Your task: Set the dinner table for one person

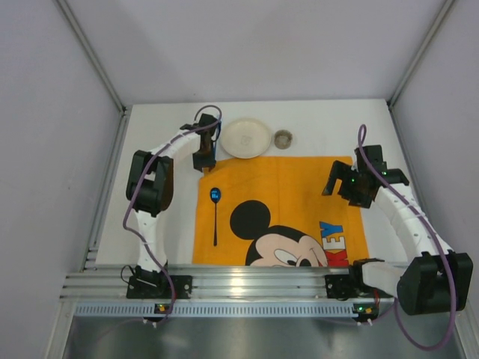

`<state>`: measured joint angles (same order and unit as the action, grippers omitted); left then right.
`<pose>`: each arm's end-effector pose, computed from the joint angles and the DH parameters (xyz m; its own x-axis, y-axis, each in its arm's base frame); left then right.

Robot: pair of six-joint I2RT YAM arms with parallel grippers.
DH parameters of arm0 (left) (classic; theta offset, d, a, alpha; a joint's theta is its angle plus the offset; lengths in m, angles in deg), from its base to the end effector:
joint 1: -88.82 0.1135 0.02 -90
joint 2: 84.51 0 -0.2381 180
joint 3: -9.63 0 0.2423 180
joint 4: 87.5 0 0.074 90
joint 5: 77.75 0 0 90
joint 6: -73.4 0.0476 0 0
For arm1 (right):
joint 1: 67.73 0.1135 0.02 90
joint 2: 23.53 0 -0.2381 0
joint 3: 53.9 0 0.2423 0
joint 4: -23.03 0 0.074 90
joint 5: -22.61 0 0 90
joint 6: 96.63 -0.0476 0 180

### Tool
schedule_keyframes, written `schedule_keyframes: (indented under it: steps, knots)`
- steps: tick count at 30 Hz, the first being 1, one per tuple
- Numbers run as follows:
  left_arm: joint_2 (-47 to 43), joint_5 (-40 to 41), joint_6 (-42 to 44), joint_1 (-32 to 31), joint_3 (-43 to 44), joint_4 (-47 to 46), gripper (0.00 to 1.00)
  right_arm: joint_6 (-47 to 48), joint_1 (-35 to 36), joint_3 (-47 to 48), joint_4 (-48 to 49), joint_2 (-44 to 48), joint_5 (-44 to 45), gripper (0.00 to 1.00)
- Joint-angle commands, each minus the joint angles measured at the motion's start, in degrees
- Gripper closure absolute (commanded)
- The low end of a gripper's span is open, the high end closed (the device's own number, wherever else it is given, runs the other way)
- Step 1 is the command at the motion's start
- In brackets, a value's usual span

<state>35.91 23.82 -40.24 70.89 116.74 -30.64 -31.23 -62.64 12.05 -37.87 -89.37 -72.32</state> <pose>0.3999 -0.1194 0.1496 -0.9149 -0.1169 -0.3864 -0.1419 0.9892 0.0368 0.2229 0.0240 0.2252 -0.8447 0.3411 -0.4125 0.2436 0.9312 0.2714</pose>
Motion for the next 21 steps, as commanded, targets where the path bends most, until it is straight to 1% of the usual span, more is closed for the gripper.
schedule_keyframes:
  steps: [1,5,6,7,8,9,10,16,18,19,21]
  knots:
    - [1.4,-1.0,0.5,0.4,2.9,0.0,0.62,1.6,0.1,0.3,-0.7,1.1,1.3,0.00]
    - [3.7,-0.9,0.5,0.6,2.9,-0.6,0.65,2.4,-0.1,1.3,-1.2,0.1,1.9,0.00]
    - [4.2,-0.9,0.6,0.8,2.9,-0.9,0.71,2.5,-0.2,1.5,-1.2,-0.1,1.9,0.00]
    - [5.2,-0.5,0.8,0.9,3.0,-1.0,0.75,2.9,-0.2,1.9,-1.3,-0.2,2.1,0.00]
    - [5.8,-0.2,0.8,1.1,3.1,-1.1,0.82,3.0,-0.4,2.1,-1.4,-0.3,2.3,0.00]
    - [6.3,-0.3,0.9,1.5,3.6,-1.1,0.96,3.2,-0.4,2.3,-1.4,-0.5,2.3,0.00]
    - [7.4,0.2,1.1,1.8,4.1,-1.2,1.00,3.4,-0.5,2.5,-1.5,-0.9,2.3,0.00]
    - [9.6,2.2,3.3,4.1,10.2,1.0,1.00,4.0,-0.7,3.2,-1.7,-1.7,2.2,0.00]
    - [9.3,4.4,4.2,4.4,12.5,1.9,1.00,4.1,-0.6,3.2,-1.7,-1.5,2.0,0.00]
    - [9.0,5.1,4.6,4.4,13.0,2.6,0.96,4.0,-0.6,3.1,-1.7,-1.5,2.0,0.00]
    - [7.3,6.0,4.7,4.4,13.1,3.2,0.72,4.0,-0.6,2.9,-1.7,-1.3,1.9,0.00]
